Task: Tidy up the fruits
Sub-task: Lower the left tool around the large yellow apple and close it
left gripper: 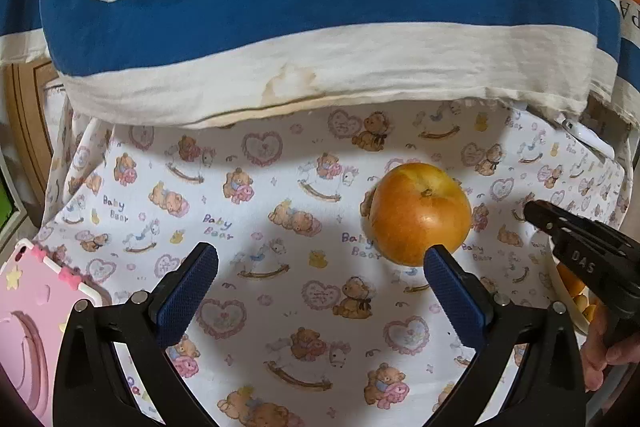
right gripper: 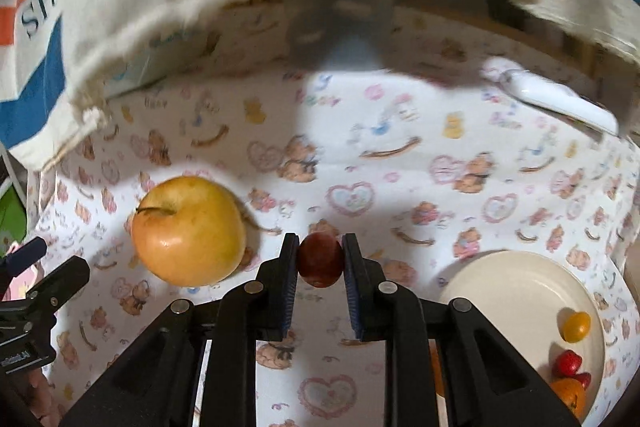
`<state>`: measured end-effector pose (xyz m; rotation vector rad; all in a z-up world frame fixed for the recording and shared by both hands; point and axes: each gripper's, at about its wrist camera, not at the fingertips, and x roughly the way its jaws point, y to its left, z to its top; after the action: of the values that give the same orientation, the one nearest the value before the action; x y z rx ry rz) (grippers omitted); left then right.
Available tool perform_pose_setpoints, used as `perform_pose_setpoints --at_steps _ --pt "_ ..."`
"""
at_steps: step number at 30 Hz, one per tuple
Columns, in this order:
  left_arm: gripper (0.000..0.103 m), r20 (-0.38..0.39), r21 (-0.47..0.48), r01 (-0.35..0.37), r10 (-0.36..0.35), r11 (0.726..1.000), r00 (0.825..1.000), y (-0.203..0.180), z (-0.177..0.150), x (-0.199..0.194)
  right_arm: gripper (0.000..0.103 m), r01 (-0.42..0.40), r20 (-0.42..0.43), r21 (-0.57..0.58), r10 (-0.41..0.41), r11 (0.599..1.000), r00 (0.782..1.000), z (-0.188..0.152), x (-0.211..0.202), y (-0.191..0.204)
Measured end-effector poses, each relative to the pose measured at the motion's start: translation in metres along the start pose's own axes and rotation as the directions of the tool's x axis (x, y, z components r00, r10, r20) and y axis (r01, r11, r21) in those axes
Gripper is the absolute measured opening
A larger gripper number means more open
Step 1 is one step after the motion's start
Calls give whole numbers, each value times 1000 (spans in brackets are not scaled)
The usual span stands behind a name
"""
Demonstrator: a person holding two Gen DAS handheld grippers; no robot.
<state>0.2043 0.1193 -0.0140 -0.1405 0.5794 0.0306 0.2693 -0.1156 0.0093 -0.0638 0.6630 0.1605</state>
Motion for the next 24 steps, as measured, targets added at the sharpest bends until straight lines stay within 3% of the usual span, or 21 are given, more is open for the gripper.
perform_pose_setpoints --at_steps 6,14,21,24 --pt "102 25 14 7 -7 1000 1000 -3 1 -6 22 48 119 -22 -45 999 992 -7 -20 6" --pt "102 7 39 20 -21 999 1000 -4 1 -6 22 39 142 -8 -37 999 989 -11 -22 5" --pt "102 -55 -2 107 -107 994 993 -3 18 -7 22 31 139 22 -34 999 990 -13 -21 1" --pt "102 -73 49 93 -89 995 993 -11 24 2 22 36 138 33 -41 999 990 -13 -21 -1"
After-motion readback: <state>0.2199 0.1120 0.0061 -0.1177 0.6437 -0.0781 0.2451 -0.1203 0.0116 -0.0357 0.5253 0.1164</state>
